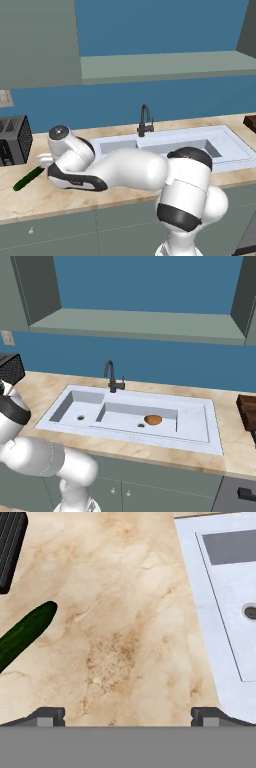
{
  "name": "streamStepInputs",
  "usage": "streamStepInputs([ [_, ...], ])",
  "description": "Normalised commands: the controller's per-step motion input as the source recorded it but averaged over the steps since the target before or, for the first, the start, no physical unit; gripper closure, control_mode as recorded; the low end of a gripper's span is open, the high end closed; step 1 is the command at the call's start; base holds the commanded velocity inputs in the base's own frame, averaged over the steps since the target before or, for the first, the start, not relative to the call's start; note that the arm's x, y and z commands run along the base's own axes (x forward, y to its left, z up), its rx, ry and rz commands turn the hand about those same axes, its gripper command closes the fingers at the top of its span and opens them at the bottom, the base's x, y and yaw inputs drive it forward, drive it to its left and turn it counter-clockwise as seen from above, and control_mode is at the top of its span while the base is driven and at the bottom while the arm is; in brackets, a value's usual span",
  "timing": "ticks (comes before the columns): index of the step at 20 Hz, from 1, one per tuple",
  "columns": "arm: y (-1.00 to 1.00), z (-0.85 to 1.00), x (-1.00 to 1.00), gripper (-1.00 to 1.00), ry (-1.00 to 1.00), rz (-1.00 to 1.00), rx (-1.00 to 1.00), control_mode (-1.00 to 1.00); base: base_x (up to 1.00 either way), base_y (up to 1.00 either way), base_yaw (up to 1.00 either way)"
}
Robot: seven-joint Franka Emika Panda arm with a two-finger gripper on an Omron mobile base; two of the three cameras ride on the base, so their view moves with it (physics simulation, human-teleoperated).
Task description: Pick up all produce items and place them in the sink. Turn on the sink faucet to wash them. Then turn the sink off and put them in the tray.
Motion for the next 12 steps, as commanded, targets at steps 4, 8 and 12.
streamStepInputs([
  [4,0.36,0.00,0.13,-1.00,-0.02,0.05,0.01,-1.00,0.00,0.00,0.00],
  [8,0.39,-0.01,0.15,-1.00,0.00,0.03,0.00,-1.00,0.00,0.00,0.00],
  [12,0.30,0.00,0.12,-1.00,0.00,0.00,0.00,-1.00,0.00,0.00,0.00],
])
